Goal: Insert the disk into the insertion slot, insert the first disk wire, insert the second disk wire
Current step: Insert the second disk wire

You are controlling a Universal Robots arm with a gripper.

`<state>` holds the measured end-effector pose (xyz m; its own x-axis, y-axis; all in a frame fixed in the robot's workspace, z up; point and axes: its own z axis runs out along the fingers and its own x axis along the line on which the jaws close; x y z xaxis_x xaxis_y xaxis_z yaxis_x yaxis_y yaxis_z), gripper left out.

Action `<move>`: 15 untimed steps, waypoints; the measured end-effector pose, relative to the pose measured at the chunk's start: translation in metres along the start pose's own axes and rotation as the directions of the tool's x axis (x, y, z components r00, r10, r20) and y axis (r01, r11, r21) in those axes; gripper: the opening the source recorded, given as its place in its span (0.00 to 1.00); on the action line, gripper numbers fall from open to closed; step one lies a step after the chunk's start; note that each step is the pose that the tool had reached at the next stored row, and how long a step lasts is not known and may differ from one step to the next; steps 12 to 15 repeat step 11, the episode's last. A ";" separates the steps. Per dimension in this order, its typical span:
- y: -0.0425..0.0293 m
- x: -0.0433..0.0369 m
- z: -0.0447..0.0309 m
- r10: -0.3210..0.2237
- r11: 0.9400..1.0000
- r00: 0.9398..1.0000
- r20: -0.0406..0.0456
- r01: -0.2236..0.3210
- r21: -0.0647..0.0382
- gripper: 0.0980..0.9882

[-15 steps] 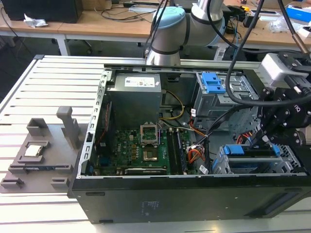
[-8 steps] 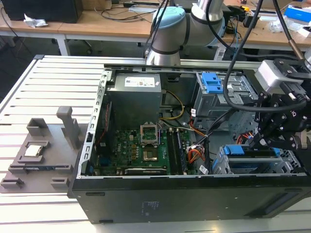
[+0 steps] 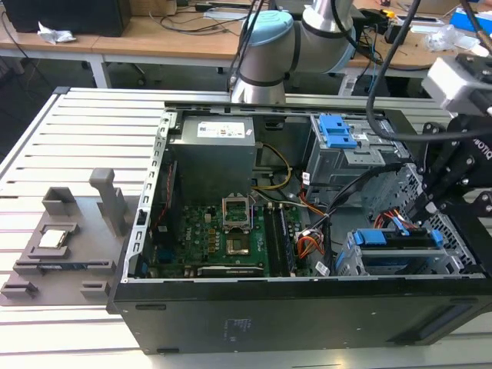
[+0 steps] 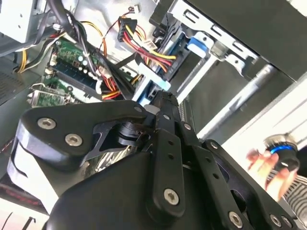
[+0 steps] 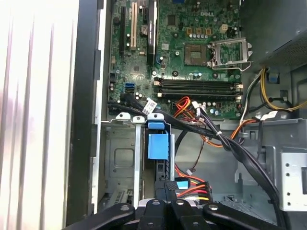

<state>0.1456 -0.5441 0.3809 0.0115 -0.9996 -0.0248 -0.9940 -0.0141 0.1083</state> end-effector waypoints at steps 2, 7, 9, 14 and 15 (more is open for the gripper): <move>0.0008 -0.0002 -0.0073 0.000 1.000 1.000 -0.001 0.000 0.000 0.01; 0.0009 -0.0002 -0.0084 0.000 1.000 1.000 -0.002 0.000 0.000 0.01; 0.0009 -0.0002 -0.0084 0.000 1.000 1.000 -0.002 0.000 0.000 0.01; 0.0009 -0.0002 -0.0084 0.000 1.000 1.000 -0.002 0.000 0.000 0.01; 0.0009 -0.0002 -0.0084 0.000 1.000 1.000 -0.002 0.000 0.000 0.01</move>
